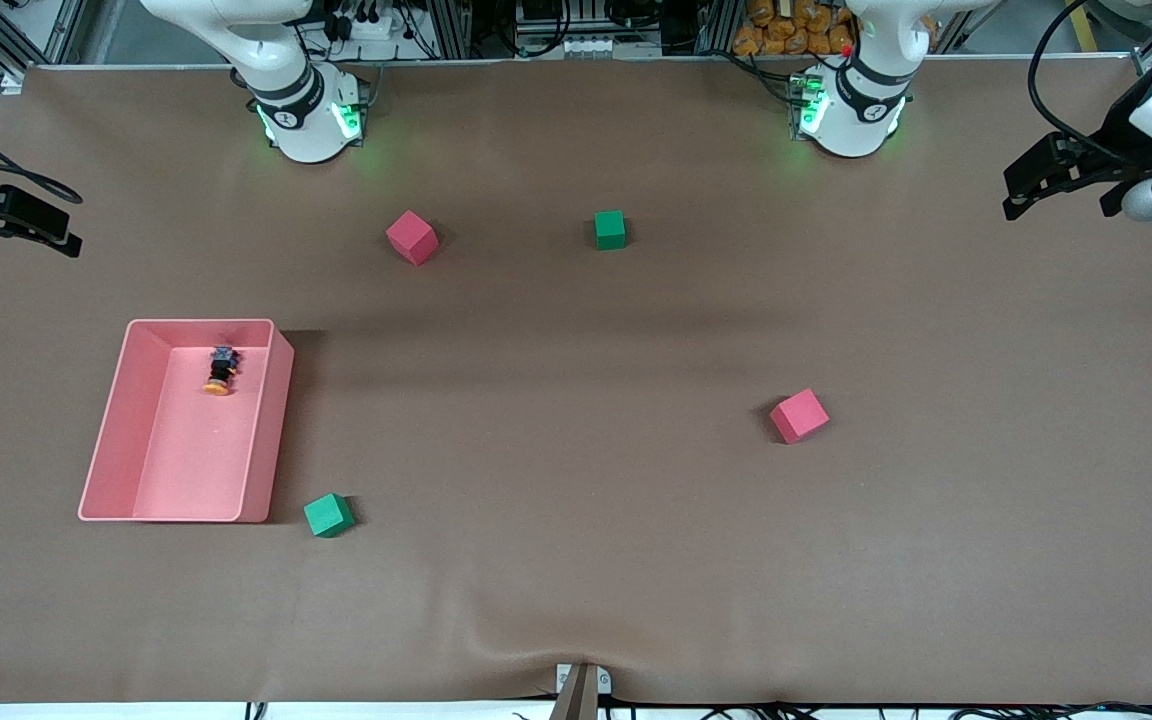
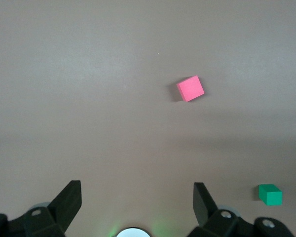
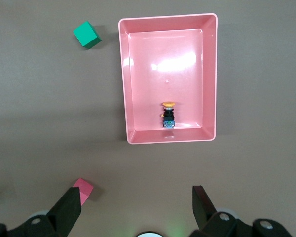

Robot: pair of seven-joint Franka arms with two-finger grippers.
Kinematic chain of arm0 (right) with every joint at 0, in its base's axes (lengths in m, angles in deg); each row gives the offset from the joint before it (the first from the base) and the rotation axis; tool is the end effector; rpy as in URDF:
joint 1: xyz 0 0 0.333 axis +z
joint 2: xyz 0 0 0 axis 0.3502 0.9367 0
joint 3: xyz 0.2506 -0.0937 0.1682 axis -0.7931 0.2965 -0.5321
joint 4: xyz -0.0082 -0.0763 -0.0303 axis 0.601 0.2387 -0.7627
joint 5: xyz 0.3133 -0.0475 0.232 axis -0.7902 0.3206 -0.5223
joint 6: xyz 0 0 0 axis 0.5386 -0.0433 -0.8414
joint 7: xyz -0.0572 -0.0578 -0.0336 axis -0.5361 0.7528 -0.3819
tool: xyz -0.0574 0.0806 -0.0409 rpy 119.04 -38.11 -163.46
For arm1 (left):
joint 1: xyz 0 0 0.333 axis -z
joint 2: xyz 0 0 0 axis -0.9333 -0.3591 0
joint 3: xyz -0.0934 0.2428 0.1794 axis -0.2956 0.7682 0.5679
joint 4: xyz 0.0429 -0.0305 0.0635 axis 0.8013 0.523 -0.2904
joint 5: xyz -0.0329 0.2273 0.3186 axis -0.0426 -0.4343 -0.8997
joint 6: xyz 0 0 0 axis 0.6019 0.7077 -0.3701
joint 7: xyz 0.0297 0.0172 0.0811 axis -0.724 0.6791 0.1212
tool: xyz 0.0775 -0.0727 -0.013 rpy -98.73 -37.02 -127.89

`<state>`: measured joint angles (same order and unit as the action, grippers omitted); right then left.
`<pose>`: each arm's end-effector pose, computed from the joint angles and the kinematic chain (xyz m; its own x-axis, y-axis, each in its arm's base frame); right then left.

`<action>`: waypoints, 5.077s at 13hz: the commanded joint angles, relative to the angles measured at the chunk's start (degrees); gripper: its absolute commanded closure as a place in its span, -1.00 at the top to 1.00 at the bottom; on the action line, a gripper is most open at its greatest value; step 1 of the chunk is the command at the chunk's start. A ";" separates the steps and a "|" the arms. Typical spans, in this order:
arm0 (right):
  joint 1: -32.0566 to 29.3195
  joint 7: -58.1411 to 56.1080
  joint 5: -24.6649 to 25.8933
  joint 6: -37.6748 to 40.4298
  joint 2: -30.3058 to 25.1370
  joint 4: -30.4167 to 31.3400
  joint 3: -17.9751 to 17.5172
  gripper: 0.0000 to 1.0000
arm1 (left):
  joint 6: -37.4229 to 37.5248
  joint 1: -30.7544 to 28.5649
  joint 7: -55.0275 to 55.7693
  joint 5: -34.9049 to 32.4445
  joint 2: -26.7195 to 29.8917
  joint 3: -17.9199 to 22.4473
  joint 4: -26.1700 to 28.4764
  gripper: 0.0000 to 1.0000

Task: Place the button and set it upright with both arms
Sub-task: 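Reach the right gripper down into the pink tray toward the button, then close the right gripper on the button's blue base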

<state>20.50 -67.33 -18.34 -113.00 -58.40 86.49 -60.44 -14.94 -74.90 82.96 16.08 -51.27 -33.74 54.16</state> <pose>0.5373 -0.0339 0.6355 0.9957 -0.0467 -0.0803 -0.0486 -0.9986 -0.0217 0.5149 -0.0693 0.6689 0.9997 0.0235 -0.0109 0.0232 -0.9995 -0.0216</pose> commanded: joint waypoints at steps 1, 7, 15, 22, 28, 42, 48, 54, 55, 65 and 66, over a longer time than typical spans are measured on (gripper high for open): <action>0.70 -0.57 -0.55 0.03 -1.04 0.86 0.74 1.00 | 0.95 -0.38 -1.20 0.03 -0.96 -0.02 -1.11 1.00; 0.61 -0.57 -0.46 -0.76 -0.86 2.08 0.83 1.00 | 1.38 -0.38 -1.73 -0.76 -2.81 0.16 -4.01 1.00; -0.27 -0.93 0.68 -12.44 0.28 14.20 1.09 1.00 | 1.91 -0.02 -2.17 -0.33 -3.24 -0.28 -3.04 1.00; -2.38 -1.01 3.31 -27.29 1.42 26.51 1.09 1.00 | 0.51 -0.29 -2.26 -0.06 -3.25 -0.19 -3.22 1.00; -4.04 -1.10 4.72 -44.42 5.19 37.67 1.09 1.00 | 0.42 -0.38 -2.26 -0.41 -3.16 -0.02 -2.69 1.00; -5.10 -3.91 4.37 -67.55 23.92 41.55 0.83 1.00 | 1.56 -3.01 -5.95 -0.50 -2.63 -0.37 -2.52 1.00; -5.10 -3.91 4.28 -68.35 25.07 41.55 0.74 1.00 | 0.25 -2.66 -5.95 -0.50 -3.25 -0.37 -2.52 1.00; -4.84 -4.18 4.20 -62.74 20.33 42.08 0.74 1.00 | -0.28 -2.57 -4.99 -0.41 -3.25 -0.45 -2.60 1.00; -5.01 -4.27 4.20 -62.55 20.06 42.17 0.74 1.00 | -0.46 -2.57 -4.98 -0.33 -3.25 -0.45 -2.60 1.00; -5.72 -4.27 4.20 -59.48 20.67 42.79 0.74 1.00 | 0.07 -2.84 -4.72 -0.24 -2.28 -0.54 -2.43 1.00; -5.63 -4.27 4.20 -59.13 20.76 42.79 0.74 0.94 | 0.16 -2.84 -4.72 -0.15 -2.28 -0.54 -2.52 1.00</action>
<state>15.75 -71.08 -14.91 -172.59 -36.70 128.11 -59.19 -15.21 -77.51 77.99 15.95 -54.30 -34.06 51.84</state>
